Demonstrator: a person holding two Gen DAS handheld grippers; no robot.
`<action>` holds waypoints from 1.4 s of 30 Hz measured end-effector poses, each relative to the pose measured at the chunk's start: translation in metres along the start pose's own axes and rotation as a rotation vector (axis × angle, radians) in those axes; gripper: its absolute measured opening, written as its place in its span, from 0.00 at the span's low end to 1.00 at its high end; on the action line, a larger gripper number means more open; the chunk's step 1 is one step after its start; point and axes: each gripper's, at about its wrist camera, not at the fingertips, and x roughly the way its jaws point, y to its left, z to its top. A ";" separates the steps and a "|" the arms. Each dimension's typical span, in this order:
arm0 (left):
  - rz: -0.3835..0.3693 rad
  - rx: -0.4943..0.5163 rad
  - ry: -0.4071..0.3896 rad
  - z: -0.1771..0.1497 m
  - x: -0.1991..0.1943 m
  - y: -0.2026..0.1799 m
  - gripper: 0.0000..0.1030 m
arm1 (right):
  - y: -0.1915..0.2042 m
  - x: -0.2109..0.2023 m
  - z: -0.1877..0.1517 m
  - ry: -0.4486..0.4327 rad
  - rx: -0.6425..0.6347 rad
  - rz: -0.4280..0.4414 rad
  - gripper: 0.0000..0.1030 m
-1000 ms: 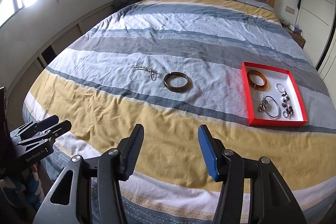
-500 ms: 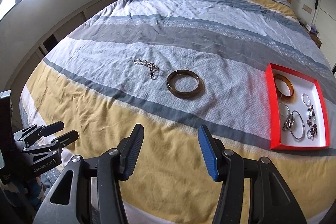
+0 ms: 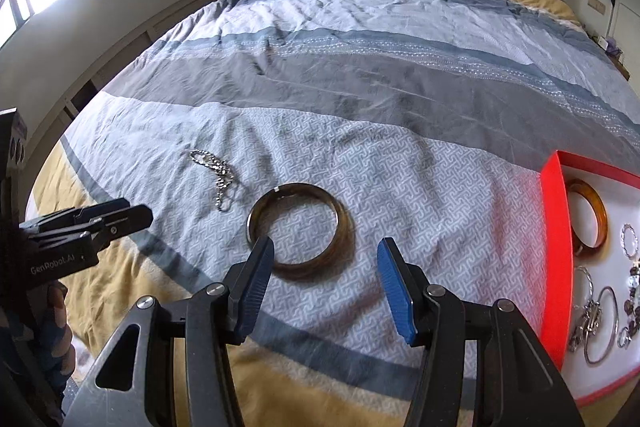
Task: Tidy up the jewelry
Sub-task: 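Grasp the silver chain necklace with the left tool while the right tool grasps the brown bangle, then carry the silver chain and brown bangle in both tools into the red box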
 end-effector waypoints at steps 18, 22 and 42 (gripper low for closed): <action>0.135 -0.011 0.009 0.022 0.075 -0.025 0.24 | -0.010 0.066 0.002 0.055 -0.085 0.017 0.11; 0.054 -0.059 -0.021 0.016 0.058 -0.010 0.12 | -0.010 0.054 -0.002 0.038 -0.079 0.015 0.09; -0.183 0.171 -0.120 0.007 -0.020 -0.164 0.11 | -0.104 -0.112 -0.024 -0.184 0.051 -0.146 0.08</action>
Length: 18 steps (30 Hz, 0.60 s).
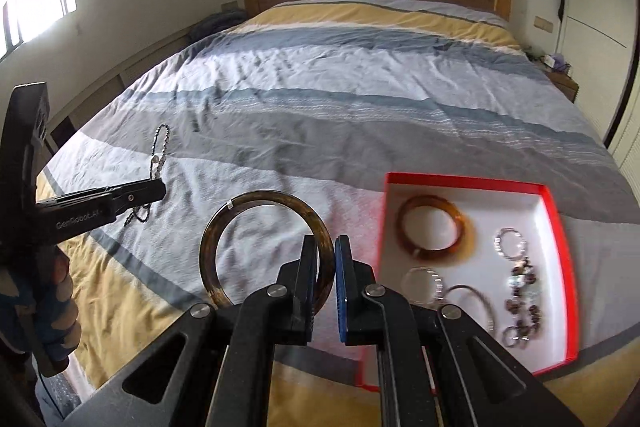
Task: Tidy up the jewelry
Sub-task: 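Carry the silver chain and brown bangle in both tools into the red box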
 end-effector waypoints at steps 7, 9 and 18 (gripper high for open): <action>-0.147 0.128 0.058 0.006 0.053 -0.106 0.11 | -0.100 0.010 0.007 0.010 0.080 -0.134 0.09; -0.169 0.158 0.083 0.002 0.070 -0.129 0.11 | -0.123 0.022 0.007 0.024 0.106 -0.159 0.09; -0.097 0.196 0.193 -0.015 0.141 -0.170 0.11 | -0.177 0.077 -0.001 0.113 0.134 -0.195 0.09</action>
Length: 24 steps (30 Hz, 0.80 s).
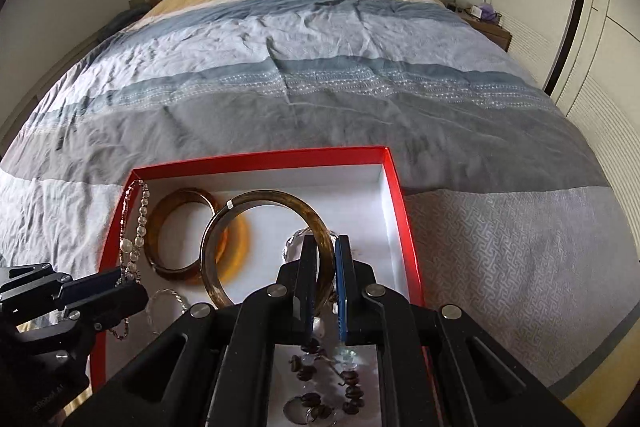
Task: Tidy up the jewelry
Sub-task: 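Carry the silver chain and brown bangle in both tools into the red box, then open the left tool to drop the chain while the right tool releases the bangle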
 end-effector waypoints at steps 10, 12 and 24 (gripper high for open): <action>0.003 -0.029 0.011 0.004 0.017 0.002 0.13 | -0.004 0.023 -0.003 0.048 -0.024 -0.023 0.10; -0.002 -0.039 0.011 0.002 0.016 0.006 0.13 | -0.004 0.023 -0.005 0.052 -0.026 -0.032 0.10; -0.037 -0.046 0.002 0.001 -0.005 0.006 0.40 | -0.008 -0.015 -0.008 0.004 -0.003 -0.028 0.29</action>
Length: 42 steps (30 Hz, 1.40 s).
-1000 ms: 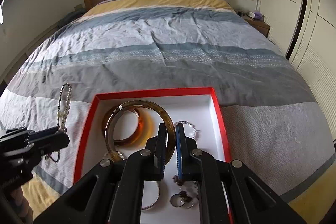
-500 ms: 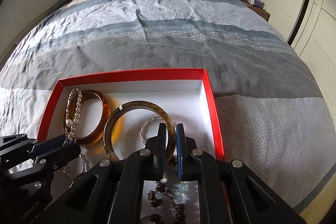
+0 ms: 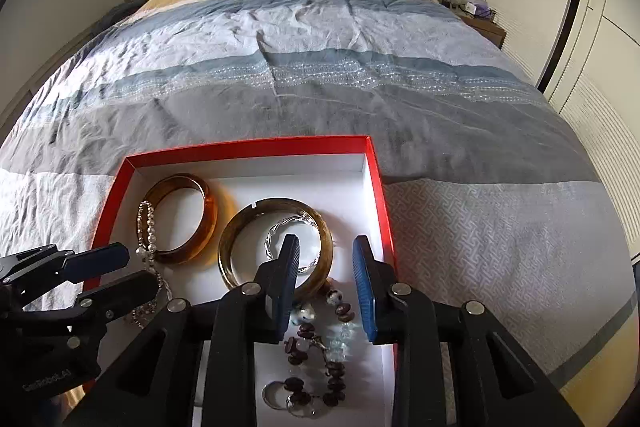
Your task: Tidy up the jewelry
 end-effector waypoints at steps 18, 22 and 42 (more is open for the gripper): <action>0.173 0.099 -0.189 -0.086 -0.186 -0.001 0.44 | 0.062 -0.169 -0.073 -0.076 0.005 0.106 0.50; 0.210 0.105 -0.210 -0.119 -0.225 0.008 0.44 | 0.088 -0.208 -0.096 -0.101 -0.016 0.122 0.55; 0.370 0.009 -0.357 -0.226 -0.381 0.031 0.46 | 0.167 -0.311 -0.178 -0.184 -0.045 0.165 0.67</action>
